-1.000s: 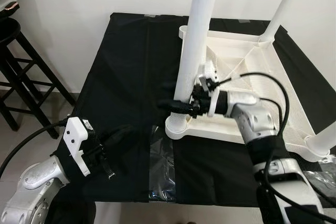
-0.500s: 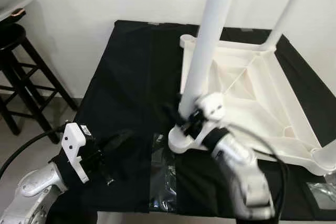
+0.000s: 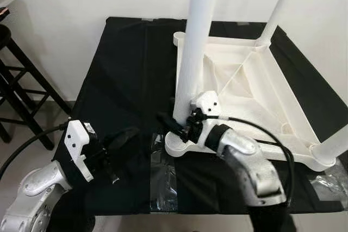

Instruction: Building children table

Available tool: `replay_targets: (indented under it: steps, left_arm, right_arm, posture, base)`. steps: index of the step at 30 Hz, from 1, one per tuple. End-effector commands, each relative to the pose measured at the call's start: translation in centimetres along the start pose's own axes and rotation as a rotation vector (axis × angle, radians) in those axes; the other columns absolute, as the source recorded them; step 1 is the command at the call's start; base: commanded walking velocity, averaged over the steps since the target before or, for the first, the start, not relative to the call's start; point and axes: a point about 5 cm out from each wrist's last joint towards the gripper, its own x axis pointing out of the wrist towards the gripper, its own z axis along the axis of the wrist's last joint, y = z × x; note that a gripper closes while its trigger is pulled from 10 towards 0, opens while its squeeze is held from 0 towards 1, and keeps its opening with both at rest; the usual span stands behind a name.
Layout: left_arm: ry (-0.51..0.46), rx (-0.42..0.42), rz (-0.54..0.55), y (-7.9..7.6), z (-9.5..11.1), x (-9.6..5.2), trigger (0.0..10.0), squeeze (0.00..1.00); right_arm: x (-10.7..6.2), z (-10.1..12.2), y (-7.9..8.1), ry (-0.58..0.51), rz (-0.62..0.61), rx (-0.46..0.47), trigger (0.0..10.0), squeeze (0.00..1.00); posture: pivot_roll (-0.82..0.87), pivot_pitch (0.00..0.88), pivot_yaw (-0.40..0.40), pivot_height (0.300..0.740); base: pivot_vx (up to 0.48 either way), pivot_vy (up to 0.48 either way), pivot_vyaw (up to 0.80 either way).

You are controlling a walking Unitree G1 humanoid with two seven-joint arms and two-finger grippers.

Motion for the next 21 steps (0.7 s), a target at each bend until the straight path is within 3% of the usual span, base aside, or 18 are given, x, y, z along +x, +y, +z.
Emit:
replay_targets:
  steps: [1, 2, 3, 4, 5, 9, 17, 19, 21]
  left_arm:
    - [0.009, -0.005, -0.002, -0.1, -0.3, -0.1, 10.0, 0.00]
    - [0.009, -0.005, -0.002, -0.1, -0.3, -0.1, 10.0, 0.00]
    - [0.010, -0.006, -0.002, -0.1, -0.4, -0.1, 10.0, 0.00]
    - [0.010, -0.006, -0.002, -0.1, -0.4, -0.1, 10.0, 0.00]
    - [0.011, -0.007, -0.002, -0.1, -0.4, -0.1, 10.0, 0.00]
    - [0.015, -0.009, -0.005, -0.2, -0.4, -0.1, 10.0, 0.00]
    - [0.017, -0.012, -0.005, -0.2, -0.4, -0.1, 10.0, 0.00]
    - [0.018, -0.012, -0.006, -0.2, -0.4, -0.1, 10.0, 0.00]
    - [0.018, -0.013, -0.006, -0.2, -0.4, -0.1, 10.0, 0.00]
  right_arm:
    - [-0.3, 1.3, -2.1, -0.033, 0.012, -0.024, 10.0, 1.00]
    - [-0.3, 1.3, -2.1, -0.033, 0.012, -0.024, 10.0, 1.00]
    - [-0.4, 2.0, -3.8, -0.039, 0.040, -0.047, 10.0, 0.93]
    - [-0.5, 2.2, -4.5, -0.034, 0.051, -0.059, 10.0, 0.93]
    - [-0.5, 2.6, -5.7, -0.026, 0.079, -0.071, 10.0, 0.00]
    - [-0.4, 3.3, -7.8, 0.020, 0.167, -0.116, 10.0, 0.00]
    - [0.1, 3.5, -8.6, 0.019, 0.197, -0.063, 10.0, 0.00]
    - [-0.4, 3.0, -8.0, 0.010, 0.285, -0.018, 0.0, 0.00]
    - [-0.6, 2.7, -7.8, 0.008, 0.325, 0.000, 0.0, 0.00]
  posture:
    - [0.04, 0.129, -0.083, 0.740]
    - [0.04, 0.129, -0.083, 0.740]
    - [0.04, 0.128, -0.083, 0.740]
    - [0.04, 0.128, -0.083, 0.740]
    - [0.05, 0.127, -0.079, 0.740]
    - [0.05, 0.126, -0.079, 0.740]
    - [0.06, 0.125, -0.078, 0.740]
    - [0.06, 0.127, -0.076, 0.740]
    - [0.06, 0.127, -0.076, 0.740]
  base:
    - [0.000, 0.000, 0.00]
    - [0.000, 0.000, 0.00]
    - [0.000, 0.000, 0.00]
    - [0.000, 0.000, 0.00]
    - [0.000, 0.000, 0.00]
    - [0.000, 0.000, 0.00]
    - [0.000, 0.000, 0.00]
    - [0.000, 0.000, 0.00]
    - [0.000, 0.000, 0.00]
